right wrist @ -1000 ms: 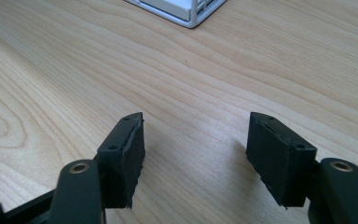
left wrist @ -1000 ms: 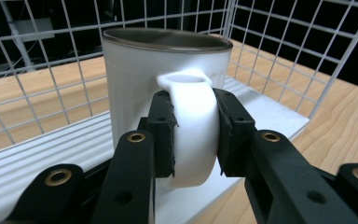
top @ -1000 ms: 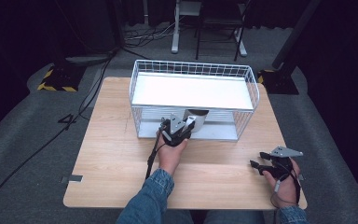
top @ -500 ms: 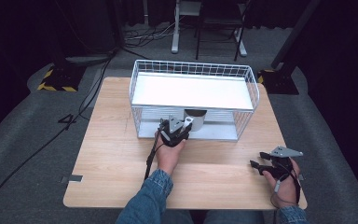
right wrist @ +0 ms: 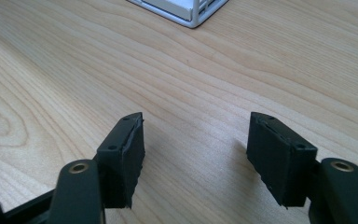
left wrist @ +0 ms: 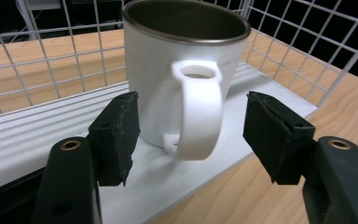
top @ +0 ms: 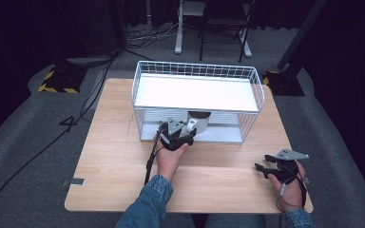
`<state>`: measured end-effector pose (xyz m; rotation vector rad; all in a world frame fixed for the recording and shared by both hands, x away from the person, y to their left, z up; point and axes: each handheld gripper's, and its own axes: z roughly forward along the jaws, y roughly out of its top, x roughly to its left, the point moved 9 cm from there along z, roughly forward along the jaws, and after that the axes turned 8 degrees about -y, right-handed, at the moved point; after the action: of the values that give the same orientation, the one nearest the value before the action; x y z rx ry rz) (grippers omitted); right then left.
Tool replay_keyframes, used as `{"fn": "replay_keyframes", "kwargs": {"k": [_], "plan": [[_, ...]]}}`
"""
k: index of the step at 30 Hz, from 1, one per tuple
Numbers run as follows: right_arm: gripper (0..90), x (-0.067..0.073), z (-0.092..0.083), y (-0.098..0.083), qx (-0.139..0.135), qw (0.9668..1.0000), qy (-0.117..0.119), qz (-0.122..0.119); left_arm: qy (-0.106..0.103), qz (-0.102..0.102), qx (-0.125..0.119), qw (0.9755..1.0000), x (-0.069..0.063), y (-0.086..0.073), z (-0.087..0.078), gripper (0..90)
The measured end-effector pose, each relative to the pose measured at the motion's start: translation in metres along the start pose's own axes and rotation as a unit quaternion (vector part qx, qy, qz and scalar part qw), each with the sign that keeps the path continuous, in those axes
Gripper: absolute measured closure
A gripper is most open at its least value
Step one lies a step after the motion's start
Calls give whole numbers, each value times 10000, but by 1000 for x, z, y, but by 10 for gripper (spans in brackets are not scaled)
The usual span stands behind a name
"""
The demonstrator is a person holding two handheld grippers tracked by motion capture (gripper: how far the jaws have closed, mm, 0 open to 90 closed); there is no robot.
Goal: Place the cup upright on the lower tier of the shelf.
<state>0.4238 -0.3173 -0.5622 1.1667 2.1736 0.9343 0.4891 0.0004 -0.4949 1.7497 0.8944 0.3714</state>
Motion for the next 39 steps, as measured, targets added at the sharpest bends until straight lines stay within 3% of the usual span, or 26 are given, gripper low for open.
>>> {"fn": "replay_keyframes", "kwargs": {"k": [11,17,34,39], "plan": [[351,1,1,0,28,10000,85,16,-298,357,-71,9989,-24,13,-40,343],[350,0,1,1,22,9999,103,22,-391,360,-112,9985,-28,13,-61,343],[349,1,1,1,17,10000,92,12,-397,460,29,9981,-22,-5,-103,303],[349,1,1,1,18,10000,90,-1,-384,510,226,9977,-10,-19,-120,267]]}}
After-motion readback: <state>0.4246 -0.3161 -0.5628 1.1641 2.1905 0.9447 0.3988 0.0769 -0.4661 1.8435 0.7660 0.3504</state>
